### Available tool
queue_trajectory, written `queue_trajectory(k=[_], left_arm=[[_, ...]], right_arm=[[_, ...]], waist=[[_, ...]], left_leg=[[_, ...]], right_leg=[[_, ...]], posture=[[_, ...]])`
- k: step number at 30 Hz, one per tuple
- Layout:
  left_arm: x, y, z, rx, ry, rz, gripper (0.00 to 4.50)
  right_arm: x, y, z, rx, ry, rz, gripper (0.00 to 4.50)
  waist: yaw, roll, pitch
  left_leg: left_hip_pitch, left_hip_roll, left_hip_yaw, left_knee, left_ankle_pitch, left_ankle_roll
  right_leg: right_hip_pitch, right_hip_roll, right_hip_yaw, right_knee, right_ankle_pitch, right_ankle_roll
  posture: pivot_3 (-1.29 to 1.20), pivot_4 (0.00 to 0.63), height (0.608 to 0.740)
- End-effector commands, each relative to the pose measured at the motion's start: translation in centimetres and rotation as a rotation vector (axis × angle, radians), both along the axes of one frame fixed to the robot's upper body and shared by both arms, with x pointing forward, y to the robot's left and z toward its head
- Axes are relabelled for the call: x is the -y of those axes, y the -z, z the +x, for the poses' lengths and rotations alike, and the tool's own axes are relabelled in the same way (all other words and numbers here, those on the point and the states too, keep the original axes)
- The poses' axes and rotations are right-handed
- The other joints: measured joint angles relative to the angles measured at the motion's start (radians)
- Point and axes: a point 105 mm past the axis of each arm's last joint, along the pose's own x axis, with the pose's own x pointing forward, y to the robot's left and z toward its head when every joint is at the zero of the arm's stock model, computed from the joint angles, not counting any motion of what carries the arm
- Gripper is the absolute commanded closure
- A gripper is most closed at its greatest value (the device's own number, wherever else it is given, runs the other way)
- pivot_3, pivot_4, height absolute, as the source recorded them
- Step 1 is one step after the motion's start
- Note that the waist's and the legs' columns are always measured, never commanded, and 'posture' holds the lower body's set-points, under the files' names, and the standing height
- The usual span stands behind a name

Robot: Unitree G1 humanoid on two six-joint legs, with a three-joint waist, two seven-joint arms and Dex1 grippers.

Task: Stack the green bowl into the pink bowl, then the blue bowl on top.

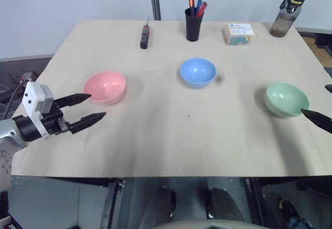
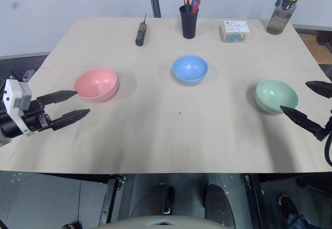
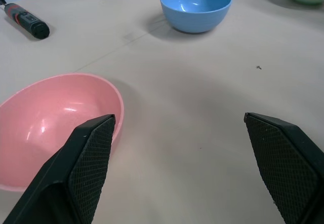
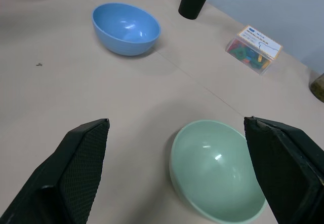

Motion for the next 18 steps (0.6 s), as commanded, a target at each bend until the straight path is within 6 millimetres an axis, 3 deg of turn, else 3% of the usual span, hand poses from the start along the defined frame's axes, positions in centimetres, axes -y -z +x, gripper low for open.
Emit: queue_trajectory(k=[1, 5, 9, 11, 18], left_arm=[[0.5, -1.1, 0.5, 0.041, 0.018, 0.007, 0.17], [1.6, -1.2, 1.7, 0.086, -0.009, 0.045, 0.17], [2.0, -1.0, 3.0, 0.17, -0.114, 0.188, 0.17], [2.0, -0.6, 4.1, 0.148, -0.202, 0.27, 0.17], [3.4, 0.2, 6.9, 0.109, -0.268, 0.605, 0.17]], right_arm=[[-0.5, -0.4, 0.3, 0.017, -0.028, -0.01, 0.04], [-1.7, 0.4, 0.9, 0.009, -0.076, 0.019, 0.04], [-3.5, 0.6, 1.6, 0.015, -0.146, 0.055, 0.04], [-5.8, 1.0, 2.3, 0.016, -0.231, 0.086, 0.04], [-13.3, 2.2, 4.7, 0.028, -0.504, 0.125, 0.04]], waist=[[0.0, 0.0, 0.0], [0.0, -0.001, 0.0], [-0.003, 0.0, 0.0], [-0.004, -0.001, 0.0], [-0.008, -0.002, 0.001]], left_leg=[[0.0, 0.0, 0.0, 0.0, 0.0, 0.0], [0.0, 0.0, -0.001, 0.0, 0.0, 0.0], [0.0, -0.001, 0.0, -0.002, 0.0, 0.0], [0.0, -0.001, 0.0, -0.003, 0.0, 0.0], [-0.001, -0.004, 0.0, -0.004, 0.001, -0.001]], right_leg=[[0.0, 0.0, 0.0, 0.0, 0.0, 0.0], [0.0, 0.0, -0.001, -0.001, 0.0, 0.0], [-0.001, -0.001, 0.0, -0.001, 0.0, 0.0], [-0.001, 0.0, 0.0, -0.001, 0.0, 0.0], [-0.003, 0.004, -0.002, 0.0, 0.0, 0.0]], posture=[[0.0, 0.15, 0.74], [0.0, 0.15, 0.74], [0.0, 0.15, 0.74], [0.0, 0.15, 0.74], [0.0, 0.15, 0.74]])
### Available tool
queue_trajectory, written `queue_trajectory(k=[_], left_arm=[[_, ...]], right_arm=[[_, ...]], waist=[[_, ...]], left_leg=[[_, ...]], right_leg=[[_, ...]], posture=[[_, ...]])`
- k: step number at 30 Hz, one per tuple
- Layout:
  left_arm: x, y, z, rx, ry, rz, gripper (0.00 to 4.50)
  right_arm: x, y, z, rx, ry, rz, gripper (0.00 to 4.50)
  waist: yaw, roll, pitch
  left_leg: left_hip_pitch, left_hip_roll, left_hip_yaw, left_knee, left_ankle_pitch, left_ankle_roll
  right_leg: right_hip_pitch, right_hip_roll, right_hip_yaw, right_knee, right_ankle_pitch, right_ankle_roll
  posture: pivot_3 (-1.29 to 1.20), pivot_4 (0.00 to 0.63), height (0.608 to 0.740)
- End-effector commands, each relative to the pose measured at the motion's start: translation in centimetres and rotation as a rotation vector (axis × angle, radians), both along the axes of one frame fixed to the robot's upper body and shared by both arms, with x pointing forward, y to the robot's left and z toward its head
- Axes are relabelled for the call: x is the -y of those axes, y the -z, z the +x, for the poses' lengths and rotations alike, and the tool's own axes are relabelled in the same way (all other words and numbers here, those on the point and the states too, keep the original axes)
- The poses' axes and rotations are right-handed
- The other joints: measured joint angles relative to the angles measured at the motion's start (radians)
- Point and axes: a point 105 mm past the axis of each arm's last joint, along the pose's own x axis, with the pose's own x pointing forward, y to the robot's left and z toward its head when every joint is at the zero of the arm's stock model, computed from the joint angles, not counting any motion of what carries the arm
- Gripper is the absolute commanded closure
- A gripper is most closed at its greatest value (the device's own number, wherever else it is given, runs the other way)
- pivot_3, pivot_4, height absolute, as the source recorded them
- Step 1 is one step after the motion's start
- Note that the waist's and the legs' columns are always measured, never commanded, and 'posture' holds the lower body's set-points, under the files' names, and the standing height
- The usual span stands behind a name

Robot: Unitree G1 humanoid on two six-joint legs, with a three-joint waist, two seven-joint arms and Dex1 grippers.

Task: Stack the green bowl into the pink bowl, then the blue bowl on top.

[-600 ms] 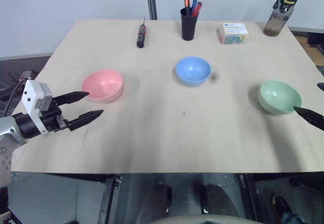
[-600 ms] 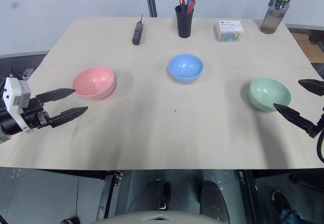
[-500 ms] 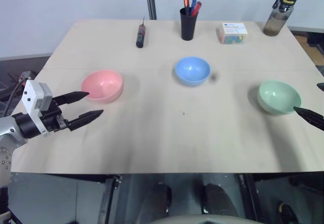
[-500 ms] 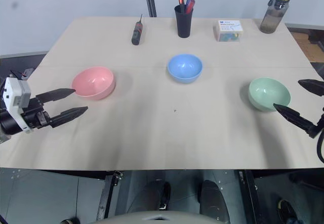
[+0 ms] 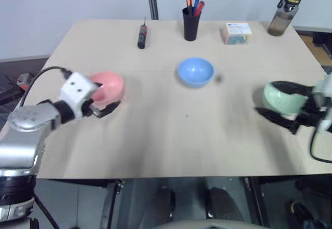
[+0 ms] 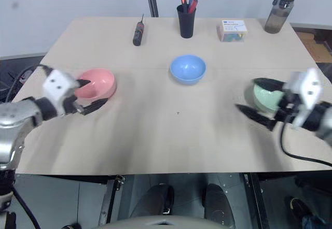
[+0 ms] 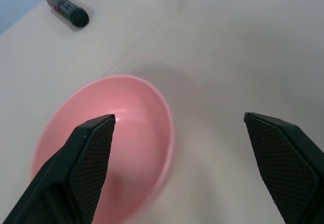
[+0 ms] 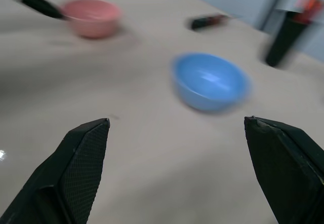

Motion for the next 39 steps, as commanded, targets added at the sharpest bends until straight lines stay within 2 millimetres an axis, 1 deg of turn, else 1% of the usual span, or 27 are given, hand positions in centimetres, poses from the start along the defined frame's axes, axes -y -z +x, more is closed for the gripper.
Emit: queue_trajectory(k=[1, 4, 6, 7, 8, 9, 11, 12, 13, 15, 16, 19, 20, 22, 24, 26, 27, 29, 31, 33, 34, 35, 37, 38, 39], left_arm=[[0.4, 0.0, 0.9, -0.004, -0.039, 0.122, 0.17], [0.7, 1.3, 1.4, -0.057, -0.065, 0.204, 0.17], [0.8, 1.9, 1.7, -0.085, -0.081, 0.221, 0.17], [0.7, 2.2, 1.9, -0.099, -0.086, 0.228, 0.69], [0.7, 2.4, 2.0, -0.108, -0.086, 0.233, 0.97], [0.7, 2.5, 2.1, -0.109, -0.089, 0.235, 1.39], [0.6, 2.4, 2.5, -0.101, -0.093, 0.242, 2.38], [0.6, 2.3, 2.7, -0.094, -0.094, 0.237, 2.79], [0.7, 2.2, 2.8, -0.09, -0.094, 0.232, 3.34], [1.3, 2.0, 2.8, -0.092, -0.064, 0.21, 4.22], [1.8, 1.9, 2.8, -0.094, -0.038, 0.193, 4.37], [4.0, 1.9, 1.7, -0.147, 0.086, 0.145, 4.37], [4.9, 1.6, 1.4, -0.15, 0.134, 0.118, 4.37], [7.0, 0.8, 0.6, -0.145, 0.256, 0.059, 4.37], [9.2, 0.4, -0.8, -0.151, 0.399, 0.035, 4.37], [11.6, 0.7, -2.6, -0.138, 0.58, 0.066, 4.37], [12.4, 1.1, -3.3, -0.138, 0.653, 0.079, 4.37], [13.9, 2.2, -4.4, -0.156, 0.781, 0.051, 4.37], [15.3, 2.8, -4.3, -0.152, 0.851, -0.001, 4.37], [16.4, 3.4, -3.9, -0.123, 0.905, 0.011, 4.37], [17.1, 3.5, -3.6, -0.125, 0.921, -0.027, 4.37], [17.6, 3.6, -3.3, -0.136, 0.932, -0.062, 3.87], [18.6, 3.8, -3.2, -0.164, 0.985, -0.098, 3.52], [18.7, 3.8, -3.1, -0.191, 0.998, -0.118, 2.91], [18.8, 3.8, -3.0, -0.21, 1.005, -0.133, 2.61]], right_arm=[[-3.1, -0.3, 0.9, 0.065, -0.105, -0.009, 0.04], [-5.4, -0.4, 1.7, 0.089, -0.183, 0.001, 0.04], [-6.1, -0.4, 2.1, 0.103, -0.204, 0.003, 0.04], [-6.3, -0.5, 2.2, 0.109, -0.211, 0.003, 0.0], [-6.5, -0.6, 2.3, 0.115, -0.216, 0.004, 0.0], [-6.6, -0.6, 2.3, 0.12, -0.219, 0.004, 0.0], [-6.6, -0.7, 2.4, 0.126, -0.219, 0.005, 0.0], [-6.5, -0.7, 2.4, 0.127, -0.217, 0.005, 0.0], [-6.4, -0.6, 2.3, 0.128, -0.213, 0.004, 0.0], [-6.1, -0.5, 2.2, 0.127, -0.2, 0.001, 0.0], [-6.0, -0.4, 2.2, 0.126, -0.191, 0.001, 0.0], [-5.4, -0.1, 2.0, 0.122, -0.16, -0.001, 0.0], [-5.3, -0.1, 1.9, 0.12, -0.148, 0.0, 0.0], [-4.8, 0.0, 1.7, 0.118, -0.121, 0.004, 0.0], [-4.4, 0.2, 1.6, 0.114, -0.093, 0.007, 0.0], [-3.8, 0.6, 1.5, 0.106, -0.048, 0.003, 0.0], [-3.5, 0.8, 1.5, 0.103, -0.025, -0.001, 0.0], [-2.9, 1.4, 1.7, 0.096, 0.025, -0.016, 0.0], [-2.4, 1.7, 2.1, 0.098, 0.071, -0.026, 0.0], [-1.7, 2.2, 3.0, 0.103, 0.147, -0.055, 0.0], [-1.2, 2.6, 3.5, 0.097, 0.189, -0.076, 0.0], [-0.7, 2.9, 3.8, 0.093, 0.229, -0.097, 0.0], [0.5, 3.2, 4.6, 0.091, 0.326, -0.133, 0.0], [0.9, 3.2, 4.7, 0.093, 0.35, -0.139, 0.0], [1.0, 3.2, 4.8, 0.095, 0.363, -0.142, 0.0]], waist=[[0.0, 0.0, 0.0], [-0.001, 0.0, 0.0], [-0.002, 0.0, 0.0], [0.0, 0.0, 0.0], [0.0, 0.0, 0.0], [0.001, -0.001, 0.0], [0.0, -0.001, 0.0], [0.0, -0.001, 0.0], [0.0, -0.001, 0.0], [0.0, -0.001, 0.0], [0.0, -0.001, 0.0], [0.002, -0.001, 0.0], [0.001, -0.001, 0.0], [0.002, -0.001, 0.0], [0.002, -0.001, 0.0], [0.001, -0.001, 0.0], [0.001, -0.001, 0.0], [0.001, 0.001, -0.001], [0.001, 0.001, -0.001], [0.001, 0.001, -0.001], [0.002, 0.001, -0.001], [0.002, 0.001, -0.001], [0.002, 0.001, -0.001], [0.001, 0.001, -0.001], [0.0, 0.001, -0.001]], left_leg=[[-0.001, 0.0, 0.0, 0.0, 0.0, 0.0], [-0.007, -0.001, 0.001, 0.001, 0.003, -0.004], [-0.016, -0.001, 0.001, 0.003, 0.004, -0.006], [-0.018, -0.001, 0.001, 0.003, 0.004, -0.006], [-0.019, -0.002, 0.001, 0.003, 0.004, -0.006], [-0.019, -0.002, 0.001, 0.003, 0.004, -0.006], [-0.021, -0.002, 0.001, 0.004, 0.004, -0.006], [-0.022, -0.002, 0.0, 0.005, 0.004, -0.006], [-0.025, -0.002, 0.0, 0.007, 0.004, -0.006], [-0.03, -0.001, -0.002, 0.012, 0.004, -0.006], [-0.03, -0.001, -0.002, 0.013, 0.004, -0.006], [-0.03, -0.002, -0.002, 0.014, 0.004, -0.006], [-0.031, -0.002, -0.003, 0.015, 0.004, -0.006], [-0.031, -0.002, -0.003, 0.015, 0.004, -0.006], [-0.031, -0.002, -0.003, 0.015, 0.004, -0.006], [-0.031, -0.001, -0.003, 0.015, 0.004, -0.006], [-0.031, -0.001, -0.003, 0.015, 0.004, -0.006], [-0.03, -0.001, -0.002, 0.015, 0.004, -0.006], [-0.029, -0.002, -0.001, 0.015, 0.004, -0.006], [-0.029, -0.002, -0.001, 0.017, 0.004, -0.006], [-0.029, -0.002, -0.001, 0.017, 0.004, -0.006], [-0.029, -0.004, -0.001, 0.018, 0.004, -0.005], [-0.029, -0.004, -0.001, 0.018, 0.004, -0.005], [-0.029, -0.005, -0.001, 0.019, 0.004, -0.005], [-0.029, -0.005, -0.001, 0.019, 0.004, -0.005]], right_leg=[[-0.001, 0.0, 0.0, 0.0, 0.0, 0.0], [-0.008, 0.001, 0.001, 0.002, 0.0, 0.0], [-0.017, 0.002, 0.001, 0.005, 0.0, 0.0], [-0.02, 0.002, 0.001, 0.006, 0.0, 0.0], [-0.02, 0.002, 0.001, 0.006, 0.0, 0.0], [-0.02, 0.002, 0.001, 0.006, 0.0, 0.0], [-0.021, 0.001, 0.0, 0.006, 0.0, 0.0], [-0.023, 0.001, 0.0, 0.006, 0.0, 0.0], [-0.025, 0.002, 0.0, 0.007, 0.0, 0.0], [-0.028, 0.002, -0.002, 0.008, 0.0, 0.0], [-0.028, 0.002, -0.002, 0.009, 0.0, 0.0], [-0.027, 0.002, -0.002, 0.009, 0.0, 0.0], [-0.027, 0.002, -0.003, 0.009, 0.0, 0.0], [-0.028, 0.002, -0.002, 0.01, 0.0, 0.0], [-0.028, 0.002, -0.002, 0.01, 0.0, 0.0], [-0.027, 0.002, -0.002, 0.01, 0.0, 0.0], [-0.027, 0.002, -0.002, 0.01, 0.0, 0.0], [-0.027, 0.001, -0.002, 0.01, 0.0, 0.0], [-0.027, 0.001, -0.001, 0.01, 0.0, 0.0], [-0.026, 0.001, -0.001, 0.013, 0.0, 0.0], [-0.026, 0.002, -0.001, 0.013, 0.0, 0.0], [-0.026, 0.002, -0.001, 0.015, 0.0, 0.0], [-0.026, 0.002, -0.001, 0.015, 0.0, 0.0], [-0.027, 0.002, -0.001, 0.016, 0.0, 0.0], [-0.027, 0.002, -0.001, 0.016, 0.0, 0.0]], posture=[[0.0, 0.15, 0.74], [0.0, 0.15, 0.74], [0.0, 0.15, 0.74], [0.0, 0.15, 0.74], [0.0, 0.15, 0.74], [0.0, 0.15, 0.74], [0.0, 0.15, 0.74], [0.0, 0.15, 0.74], [0.0, 0.15, 0.74], [0.0, 0.15, 0.74], [0.0, 0.15, 0.74], [0.0, 0.15, 0.74], [0.0, 0.15, 0.74], [0.0, 0.15, 0.74], [0.0, 0.15, 0.74], [0.0, 0.15, 0.74], [0.0, 0.15, 0.74], [0.0, 0.15, 0.74], [0.0, 0.15, 0.74], [0.0, 0.15, 0.74], [0.0, 0.15, 0.74], [0.0, 0.15, 0.74], [0.0, 0.15, 0.74], [0.0, 0.15, 0.74], [0.0, 0.15, 0.74]])
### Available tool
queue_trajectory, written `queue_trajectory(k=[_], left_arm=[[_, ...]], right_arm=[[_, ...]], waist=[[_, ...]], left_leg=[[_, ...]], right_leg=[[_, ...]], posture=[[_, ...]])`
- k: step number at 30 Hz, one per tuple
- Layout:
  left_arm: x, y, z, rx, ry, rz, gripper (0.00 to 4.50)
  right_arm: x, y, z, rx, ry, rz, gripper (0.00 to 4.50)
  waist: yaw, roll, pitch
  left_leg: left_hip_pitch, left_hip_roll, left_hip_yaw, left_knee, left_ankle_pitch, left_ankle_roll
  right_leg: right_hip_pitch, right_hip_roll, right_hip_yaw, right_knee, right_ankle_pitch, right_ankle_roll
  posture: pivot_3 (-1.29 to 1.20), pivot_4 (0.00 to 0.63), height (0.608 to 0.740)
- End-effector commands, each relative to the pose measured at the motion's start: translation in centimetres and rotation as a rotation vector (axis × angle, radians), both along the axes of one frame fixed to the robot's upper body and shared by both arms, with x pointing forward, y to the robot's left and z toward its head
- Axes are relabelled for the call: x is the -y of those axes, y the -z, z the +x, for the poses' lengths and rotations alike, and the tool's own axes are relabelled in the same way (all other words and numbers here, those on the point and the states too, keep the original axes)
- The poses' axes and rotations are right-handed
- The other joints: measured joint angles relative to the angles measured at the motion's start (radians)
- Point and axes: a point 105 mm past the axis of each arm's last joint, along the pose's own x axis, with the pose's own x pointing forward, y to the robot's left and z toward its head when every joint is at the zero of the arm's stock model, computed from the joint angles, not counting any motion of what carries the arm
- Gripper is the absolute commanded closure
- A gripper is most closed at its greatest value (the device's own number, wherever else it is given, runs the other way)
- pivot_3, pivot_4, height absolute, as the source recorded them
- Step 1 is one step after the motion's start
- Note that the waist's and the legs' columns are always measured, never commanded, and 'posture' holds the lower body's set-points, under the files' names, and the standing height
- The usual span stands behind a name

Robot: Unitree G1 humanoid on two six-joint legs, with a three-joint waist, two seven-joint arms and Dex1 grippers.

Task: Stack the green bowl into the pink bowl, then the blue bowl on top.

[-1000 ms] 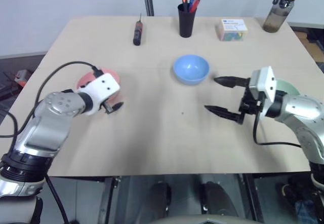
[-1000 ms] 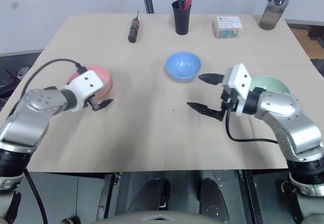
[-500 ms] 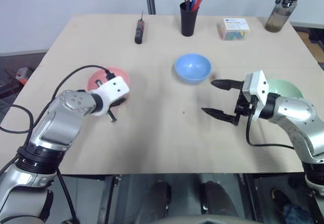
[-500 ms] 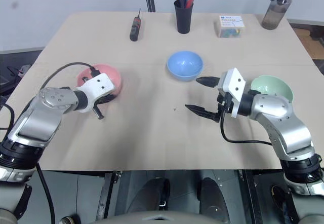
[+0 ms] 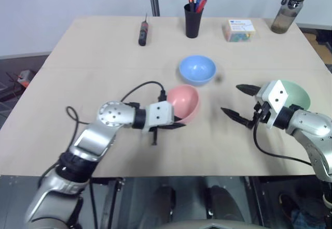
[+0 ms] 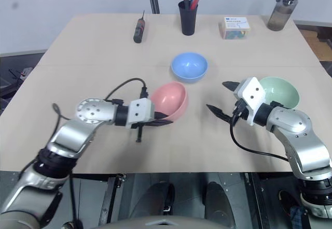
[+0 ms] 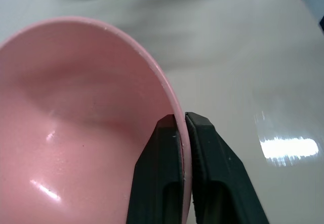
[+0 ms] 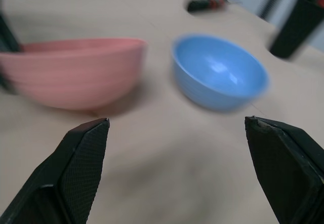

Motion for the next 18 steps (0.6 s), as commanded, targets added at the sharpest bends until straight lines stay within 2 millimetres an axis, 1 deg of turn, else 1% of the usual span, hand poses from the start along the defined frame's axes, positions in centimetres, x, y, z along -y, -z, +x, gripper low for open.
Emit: queue_trajectory(k=[1, 2, 3, 4, 5, 6, 7, 8, 10, 12, 13, 15, 16, 18], left_arm=[[0.4, -0.8, 0.1, -0.038, 0.063, -0.027, 2.49], [0.2, -0.9, 0.1, -0.039, 0.068, -0.025, 1.97], [-0.4, -1.4, 0.4, -0.033, 0.044, -0.044, 1.63], [-1.0, -1.8, 0.5, -0.035, 0.028, -0.054, 1.13], [-1.4, -2.1, 0.5, -0.038, 0.017, -0.061, 0.75], [-2.2, -2.7, 0.6, -0.031, -0.02, -0.091, 0.44], [-3.1, -3.2, 0.7, -0.042, -0.057, -0.123, 0.02], [-4.2, -3.7, 0.4, -0.095, -0.083, -0.157, 0.02], [-7.2, -4.8, 0.5, -0.135, -0.189, -0.214, 0.02], [-9.4, -5.6, 1.0, -0.129, -0.293, -0.257, 0.02], [-10.3, -6.8, 1.5, -0.101, -0.336, -0.351, 0.02], [-11.1, -8.4, 1.9, -0.063, -0.365, -0.446, 0.02], [-10.9, -9.2, 2.0, -0.055, -0.353, -0.475, 0.02], [-10.0, -10.1, 1.9, -0.049, -0.298, -0.484, 0.02]], right_arm=[[1.3, -0.7, 0.5, 0.034, 0.099, -0.033, 0.0], [1.7, -0.6, 0.6, 0.027, 0.128, -0.038, 0.0], [2.4, -0.5, 0.6, 0.021, 0.162, -0.043, 0.0], [3.0, -0.4, 0.7, 0.021, 0.193, -0.053, 0.0], [3.3, -0.4, 0.7, 0.021, 0.21, -0.059, 0.0], [4.0, -0.4, 0.9, 0.024, 0.254, -0.057, 0.0], [4.6, -0.5, 1.1, 0.027, 0.291, -0.055, 0.0], [5.2, -0.5, 1.2, 0.027, 0.328, -0.054, 0.0], [6.5, -0.4, 1.3, 0.029, 0.4, -0.063, 0.0], [7.5, -0.3, 1.3, 0.022, 0.447, -0.068, 0.0], [7.9, 0.0, 1.3, 0.006, 0.468, -0.068, 0.0], [8.6, 0.8, 1.3, -0.042, 0.497, -0.06, 0.0], [8.7, 1.2, 1.3, -0.061, 0.5, -0.061, 0.0], [8.8, 1.6, 1.5, -0.085, 0.498, -0.051, 0.0]], waist=[[-0.002, 0.0, 0.0], [-0.004, 0.0, 0.0], [-0.007, 0.0, 0.0], [-0.007, 0.0, 0.0], [-0.007, 0.0, 0.0], [-0.007, 0.0, 0.0], [-0.008, 0.0, 0.0], [-0.008, 0.0, 0.0], [-0.008, 0.0, 0.0], [-0.007, 0.0, 0.0], [-0.006, 0.0, 0.0], [0.001, 0.0, 0.0], [0.004, 0.0, 0.0], [0.007, 0.0, 0.0]], left_leg=[[0.0, 0.0, 0.0, 0.0, 0.0, 0.0], [0.0, 0.0, 0.0, 0.0, 0.0, 0.0], [0.0, 0.0, 0.0, 0.0, 0.0, 0.0], [0.001, 0.0, 0.001, 0.0, 0.0, 0.0], [0.001, 0.001, 0.001, 0.0, 0.0, 0.0], [0.001, 0.001, 0.0, 0.0, 0.0, 0.0], [0.001, 0.002, 0.0, 0.0, 0.0, 0.0], [0.001, 0.002, 0.001, 0.0, 0.0, 0.0], [0.001, 0.002, 0.001, 0.0, 0.0, 0.0], [0.001, 0.004, 0.001, 0.0, 0.0, 0.0], [0.001, 0.004, 0.0, 0.0, 0.0, 0.0], [0.001, 0.004, 0.0, 0.0, 0.0, 0.0], [0.001, 0.003, 0.0, 0.0, 0.0, 0.0], [0.001, 0.002, -0.001, 0.001, 0.0, 0.0]], right_leg=[[0.0, 0.0, 0.0, 0.0, 0.0, 0.0], [0.0, 0.0, 0.0, 0.0, 0.0, 0.0], [-0.001, 0.001, 0.001, 0.0, 0.0, 0.0], [-0.001, 0.001, 0.001, 0.001, 0.0, 0.0], [-0.001, 0.001, 0.001, 0.001, 0.0, 0.0], [-0.001, 0.001, 0.001, 0.001, 0.0, 0.0], [-0.001, 0.001, 0.001, 0.001, 0.0, 0.0], [-0.001, 0.001, 0.001, 0.001, 0.0, 0.0], [0.0, 0.001, 0.001, 0.001, 0.0, 0.0], [-0.001, 0.001, 0.002, 0.001, 0.0, 0.0], [-0.001, 0.001, 0.001, 0.001, 0.0, 0.0], [0.0, 0.001, 0.001, 0.001, 0.0, 0.0], [0.0, 0.0, 0.0, 0.001, 0.0, 0.0], [0.001, 0.0, -0.001, 0.001, 0.0, 0.0]], posture=[[0.0, 0.15, 0.74], [0.0, 0.15, 0.74], [0.0, 0.15, 0.74], [0.0, 0.15, 0.74], [0.0, 0.15, 0.74], [0.0, 0.15, 0.74], [0.0, 0.15, 0.74], [0.0, 0.15, 0.74], [0.0, 0.15, 0.74], [0.0, 0.15, 0.74], [0.0, 0.15, 0.74], [0.0, 0.15, 0.74], [0.0, 0.15, 0.74], [0.0, 0.15, 0.74]])
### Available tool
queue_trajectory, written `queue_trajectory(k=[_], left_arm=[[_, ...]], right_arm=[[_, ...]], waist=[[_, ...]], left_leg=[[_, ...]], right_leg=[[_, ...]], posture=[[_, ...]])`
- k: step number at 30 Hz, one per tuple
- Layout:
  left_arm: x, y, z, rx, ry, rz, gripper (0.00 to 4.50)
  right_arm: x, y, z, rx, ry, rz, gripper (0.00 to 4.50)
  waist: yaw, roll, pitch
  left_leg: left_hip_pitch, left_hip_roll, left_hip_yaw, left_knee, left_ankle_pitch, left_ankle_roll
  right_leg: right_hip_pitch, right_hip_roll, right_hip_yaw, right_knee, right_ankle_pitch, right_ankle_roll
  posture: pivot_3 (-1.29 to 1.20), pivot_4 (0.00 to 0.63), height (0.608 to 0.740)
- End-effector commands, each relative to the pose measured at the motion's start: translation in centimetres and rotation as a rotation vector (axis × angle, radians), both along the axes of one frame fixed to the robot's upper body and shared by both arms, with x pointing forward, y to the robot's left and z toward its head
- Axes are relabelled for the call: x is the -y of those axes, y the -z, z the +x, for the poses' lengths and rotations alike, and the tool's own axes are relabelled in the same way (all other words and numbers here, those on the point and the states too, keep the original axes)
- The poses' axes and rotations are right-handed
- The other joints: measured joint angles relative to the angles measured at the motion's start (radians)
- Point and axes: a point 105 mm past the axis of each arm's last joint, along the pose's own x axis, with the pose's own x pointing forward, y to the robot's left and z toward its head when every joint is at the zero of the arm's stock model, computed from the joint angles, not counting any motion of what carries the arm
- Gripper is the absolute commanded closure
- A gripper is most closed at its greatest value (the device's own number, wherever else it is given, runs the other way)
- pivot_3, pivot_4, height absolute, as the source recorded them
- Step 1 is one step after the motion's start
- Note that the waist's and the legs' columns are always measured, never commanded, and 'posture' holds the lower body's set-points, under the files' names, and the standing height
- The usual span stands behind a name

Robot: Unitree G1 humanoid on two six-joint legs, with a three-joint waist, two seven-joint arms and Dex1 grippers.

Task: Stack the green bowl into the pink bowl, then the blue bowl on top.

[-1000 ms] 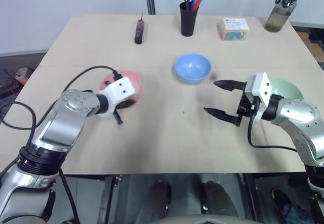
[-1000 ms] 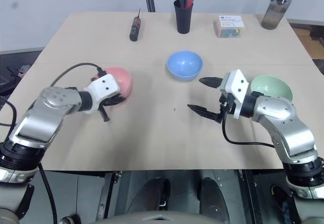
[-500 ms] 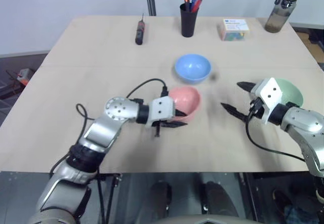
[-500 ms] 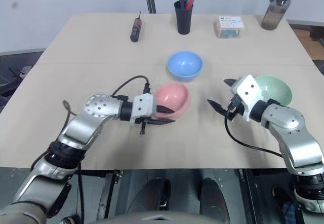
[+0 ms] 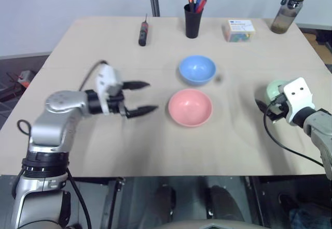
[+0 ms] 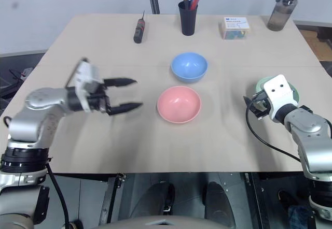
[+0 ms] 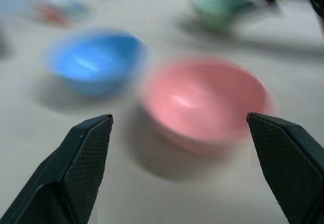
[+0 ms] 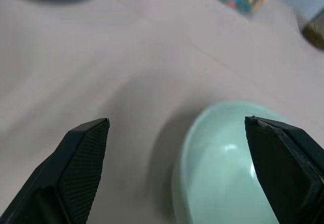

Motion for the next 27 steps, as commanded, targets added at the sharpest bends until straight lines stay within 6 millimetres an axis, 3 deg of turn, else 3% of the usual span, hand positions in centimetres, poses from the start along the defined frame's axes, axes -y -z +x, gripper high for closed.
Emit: queue_trajectory(k=[1, 3, 10, 12, 17, 21, 24, 27], left_arm=[[1.6, -2.6, -0.4, 0.076, 0.084, -0.044, 0.0], [2.5, -3.1, -0.7, 0.09, 0.123, -0.045, 0.0], [3.3, -3.3, -0.9, 0.1, 0.116, -0.06, 0.0], [3.3, -3.0, -0.8, 0.103, 0.097, -0.058, 0.0], [3.2, -2.7, -0.8, 0.097, 0.075, -0.073, 0.0], [2.9, -2.7, -0.5, 0.098, 0.045, -0.086, 0.0], [2.7, -2.7, -0.4, 0.1, 0.026, -0.095, 0.0], [2.6, -2.7, -0.4, 0.106, 0.01, -0.094, 0.0]], right_arm=[[0.6, -0.4, 0.2, 0.001, 0.02, 0.028, 0.26], [0.3, -0.1, 0.3, -0.026, 0.003, 0.057, 0.85], [0.3, -0.3, 1.0, -0.022, 0.001, 0.035, 3.94], [0.2, -0.2, 1.0, -0.031, -0.009, 0.025, 4.48], [-1.8, -1.4, 1.2, 0.014, -0.114, -0.009, 4.48], [-7.4, -4.2, -0.1, 0.105, -0.403, 0.101, 4.48], [-13.3, -6.2, -2.4, 0.129, -0.68, 0.161, 4.48], [-17.3, -6.5, -3.9, 0.1, -0.853, 0.192, 4.48]], waist=[[0.001, 0.0, 0.0], [-0.007, 0.0, 0.0], [-0.015, 0.0, 0.0], [-0.013, 0.0, 0.0], [-0.012, 0.0, 0.0], [-0.017, 0.0, 0.0], [-0.019, 0.0, 0.0], [-0.018, 0.0, 0.0]], left_leg=[[-0.001, -0.001, -0.001, 0.001, 0.0, 0.0], [0.0, -0.001, 0.0, 0.001, 0.0, 0.0], [0.001, 0.0, 0.001, 0.001, 0.0, 0.0], [0.001, 0.0, 0.001, 0.001, 0.0, 0.0], [0.0, 0.0, 0.002, 0.001, 0.0, 0.0], [0.0, 0.001, 0.002, 0.001, 0.0, 0.0], [0.0, 0.002, 0.001, 0.001, 0.0, 0.0], [0.001, 0.002, 0.001, 0.001, 0.0, 0.0]], right_leg=[[0.0, 0.0, 0.0, 0.0, 0.0, 0.0], [0.0, 0.0, 0.0, 0.0, 0.0, 0.0], [-0.001, 0.001, 0.002, 0.002, 0.0, 0.0], [-0.001, 0.001, 0.002, 0.002, 0.0, 0.0], [-0.001, 0.001, 0.003, 0.002, 0.0, 0.0], [-0.002, 0.001, 0.003, 0.002, 0.0, 0.0], [-0.002, 0.002, 0.003, 0.002, 0.0, 0.0], [-0.002, 0.001, 0.003, 0.002, 0.0, 0.0]], posture=[[0.0, 0.15, 0.74], [0.0, 0.15, 0.74], [0.0, 0.15, 0.74], [0.0, 0.15, 0.74], [0.0, 0.15, 0.74], [0.0, 0.15, 0.74], [0.0, 0.15, 0.74], [0.0, 0.15, 0.74]])
